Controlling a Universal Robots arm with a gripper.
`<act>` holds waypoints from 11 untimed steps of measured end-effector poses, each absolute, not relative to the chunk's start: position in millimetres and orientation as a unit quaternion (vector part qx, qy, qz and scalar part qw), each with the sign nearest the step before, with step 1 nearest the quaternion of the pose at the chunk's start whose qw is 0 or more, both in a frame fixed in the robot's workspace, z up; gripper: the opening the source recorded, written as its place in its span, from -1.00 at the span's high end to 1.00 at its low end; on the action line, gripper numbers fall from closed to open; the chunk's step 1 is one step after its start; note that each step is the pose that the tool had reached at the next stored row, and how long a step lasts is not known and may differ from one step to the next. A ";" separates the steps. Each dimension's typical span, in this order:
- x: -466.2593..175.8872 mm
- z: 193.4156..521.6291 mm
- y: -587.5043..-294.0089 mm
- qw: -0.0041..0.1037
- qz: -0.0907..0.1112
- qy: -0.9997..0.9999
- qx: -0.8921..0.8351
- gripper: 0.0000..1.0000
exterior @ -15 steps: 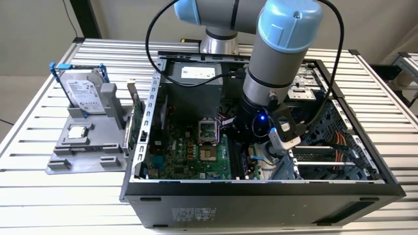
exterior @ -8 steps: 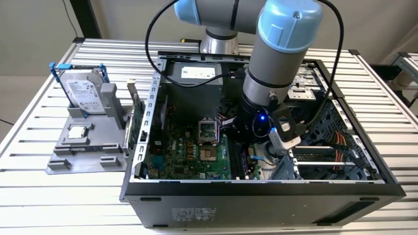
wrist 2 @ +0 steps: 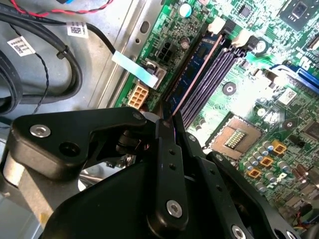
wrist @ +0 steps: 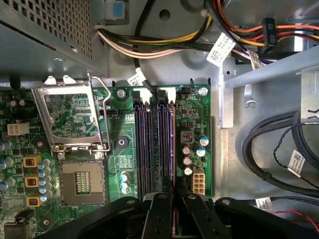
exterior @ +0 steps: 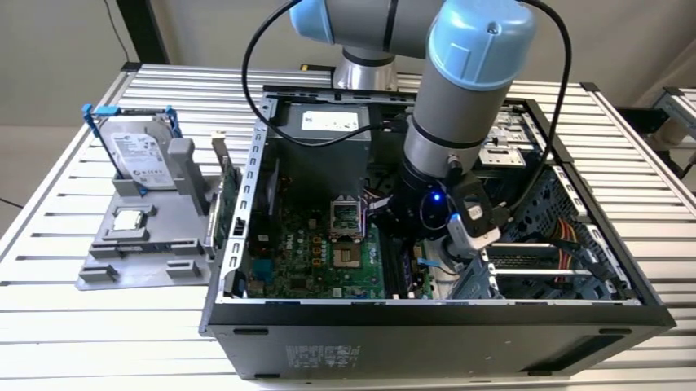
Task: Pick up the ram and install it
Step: 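Insert the ram into the slot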
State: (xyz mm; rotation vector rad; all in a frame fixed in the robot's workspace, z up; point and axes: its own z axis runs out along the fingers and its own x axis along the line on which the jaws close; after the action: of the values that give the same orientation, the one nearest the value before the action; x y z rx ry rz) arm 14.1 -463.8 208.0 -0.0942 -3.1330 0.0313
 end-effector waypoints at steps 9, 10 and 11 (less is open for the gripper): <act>13.9 207.7 -463.8 0.004 0.010 -0.999 -0.030 1.00; 14.0 207.7 -463.8 0.004 0.010 -0.999 -0.030 1.00; 13.9 207.7 -463.8 0.004 0.010 -0.999 -0.030 1.00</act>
State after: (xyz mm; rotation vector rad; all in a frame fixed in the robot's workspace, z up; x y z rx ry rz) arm 13.9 -463.8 207.7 -0.0943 -3.1328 0.0322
